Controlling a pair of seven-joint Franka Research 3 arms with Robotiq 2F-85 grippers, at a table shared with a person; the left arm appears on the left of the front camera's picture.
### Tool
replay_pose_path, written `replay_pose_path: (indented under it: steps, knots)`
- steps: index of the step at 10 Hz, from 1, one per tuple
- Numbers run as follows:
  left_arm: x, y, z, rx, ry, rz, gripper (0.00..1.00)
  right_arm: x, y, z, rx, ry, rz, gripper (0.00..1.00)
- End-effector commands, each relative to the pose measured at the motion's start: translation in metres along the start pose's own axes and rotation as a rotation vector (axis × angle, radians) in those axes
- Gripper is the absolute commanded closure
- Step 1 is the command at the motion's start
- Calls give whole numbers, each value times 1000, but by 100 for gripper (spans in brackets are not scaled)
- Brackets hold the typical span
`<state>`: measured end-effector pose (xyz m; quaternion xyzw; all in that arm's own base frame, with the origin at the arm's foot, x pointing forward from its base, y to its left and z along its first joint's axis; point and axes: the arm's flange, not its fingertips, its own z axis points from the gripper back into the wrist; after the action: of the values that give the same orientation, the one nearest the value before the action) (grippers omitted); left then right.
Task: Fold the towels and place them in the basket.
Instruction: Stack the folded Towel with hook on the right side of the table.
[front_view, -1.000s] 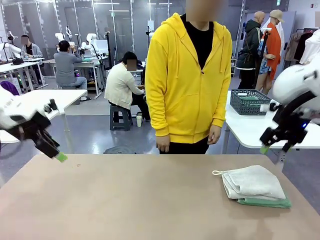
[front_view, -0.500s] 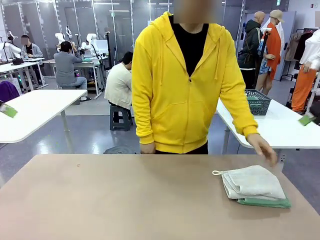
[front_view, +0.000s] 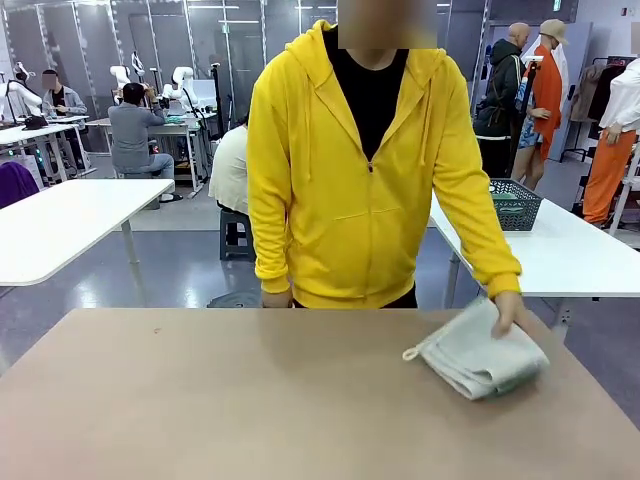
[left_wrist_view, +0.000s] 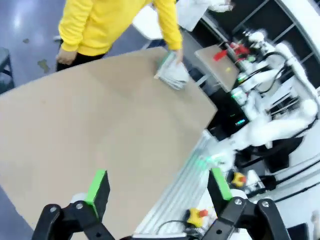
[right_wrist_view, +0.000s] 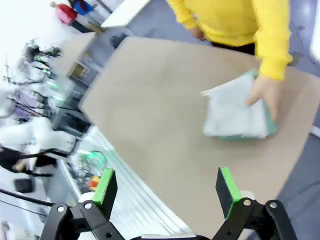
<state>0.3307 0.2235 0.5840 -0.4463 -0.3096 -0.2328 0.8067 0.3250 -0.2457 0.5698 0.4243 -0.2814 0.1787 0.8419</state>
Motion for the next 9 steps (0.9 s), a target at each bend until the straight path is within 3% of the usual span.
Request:
replay_pose_path:
  steps: [1,4,6,9]
  knots:
    - [-10,38,30,-166,-39,146,0,-11,-40,15,152,-44,-189,0]
    - [-62,90,63,-206,-26,396,0,-48,-69,15,214,-58,-369,0]
    - [-78,111,79,-225,-74,516,0,-52,-68,10,218,-48,-375,0]
    - [-82,125,72,-213,-87,553,0,-55,-69,8,210,-53,-410,0]
